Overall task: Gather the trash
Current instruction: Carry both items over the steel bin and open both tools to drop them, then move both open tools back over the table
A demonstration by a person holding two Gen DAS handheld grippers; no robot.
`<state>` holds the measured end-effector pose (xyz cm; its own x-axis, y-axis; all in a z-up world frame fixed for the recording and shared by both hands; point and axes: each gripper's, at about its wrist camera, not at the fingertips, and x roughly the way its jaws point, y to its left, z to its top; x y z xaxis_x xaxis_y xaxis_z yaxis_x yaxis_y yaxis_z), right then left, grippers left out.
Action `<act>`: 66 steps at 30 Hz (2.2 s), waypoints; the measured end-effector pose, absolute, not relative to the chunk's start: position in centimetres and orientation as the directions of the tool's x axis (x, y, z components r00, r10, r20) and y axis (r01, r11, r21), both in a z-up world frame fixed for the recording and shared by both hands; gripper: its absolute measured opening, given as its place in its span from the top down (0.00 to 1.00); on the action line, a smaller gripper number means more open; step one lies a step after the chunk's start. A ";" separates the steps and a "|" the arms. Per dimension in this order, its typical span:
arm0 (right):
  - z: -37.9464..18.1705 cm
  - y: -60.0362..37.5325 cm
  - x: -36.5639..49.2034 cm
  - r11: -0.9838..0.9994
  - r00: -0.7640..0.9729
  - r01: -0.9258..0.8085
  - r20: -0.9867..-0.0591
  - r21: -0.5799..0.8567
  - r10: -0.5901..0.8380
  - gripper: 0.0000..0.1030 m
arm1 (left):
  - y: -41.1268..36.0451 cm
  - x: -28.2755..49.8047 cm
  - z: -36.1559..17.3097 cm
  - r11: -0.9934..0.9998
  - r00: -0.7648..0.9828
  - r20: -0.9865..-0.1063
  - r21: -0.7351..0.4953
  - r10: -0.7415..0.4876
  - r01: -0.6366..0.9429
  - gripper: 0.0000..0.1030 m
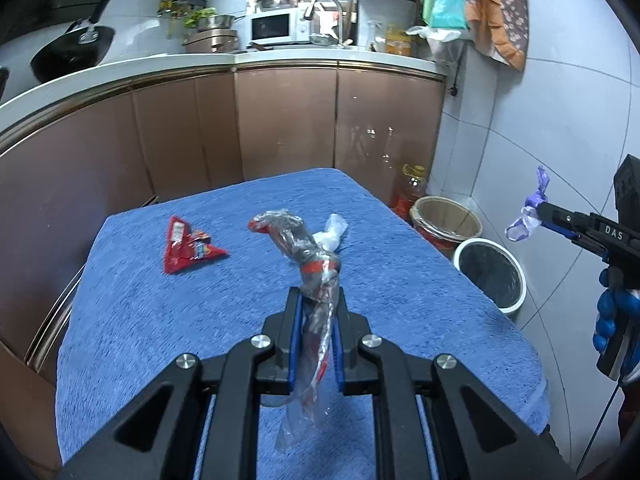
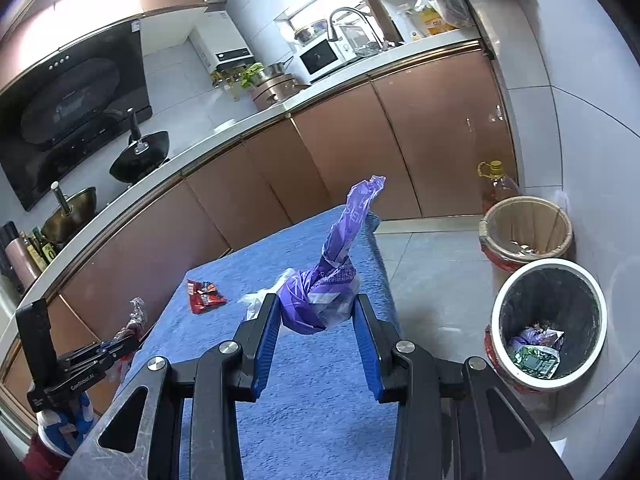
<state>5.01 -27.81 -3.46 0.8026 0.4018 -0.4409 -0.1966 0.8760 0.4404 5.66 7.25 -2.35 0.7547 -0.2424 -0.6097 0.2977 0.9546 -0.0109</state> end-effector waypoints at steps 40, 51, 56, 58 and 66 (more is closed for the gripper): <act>-18.4 -46.7 12.2 0.873 0.676 0.440 -0.717 0.209 -0.169 0.63 | -36.6 25.0 -10.7 0.641 0.230 -0.785 -0.257 -0.575 0.723 0.81; -19.1 -47.1 11.5 0.855 0.669 0.468 -0.721 0.223 -0.178 0.54 | -37.3 25.9 -11.8 0.644 0.209 -0.778 -0.301 -0.592 0.703 0.57; -17.9 -46.0 11.6 0.867 0.690 0.444 -0.703 0.226 -0.170 0.51 | -34.5 25.0 -9.9 0.670 0.271 -0.764 -0.268 -0.585 0.692 0.57; -16.9 -45.1 11.2 0.874 0.702 0.431 -0.692 0.223 -0.170 0.48 | -32.9 24.4 -8.8 0.686 0.308 -0.755 -0.246 -0.579 0.685 0.56; -12.9 -41.7 9.3 0.898 0.739 0.392 -0.650 0.200 -0.178 0.40 | -24.9 20.7 -4.0 0.767 0.496 -0.689 -0.137 -0.529 0.627 0.55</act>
<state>9.34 -41.70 -12.92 0.7388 -0.1778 -0.6501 0.3923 0.8978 0.2003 20.72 -24.86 -4.05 0.4959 -0.5286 -0.6890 0.6270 0.7668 -0.1370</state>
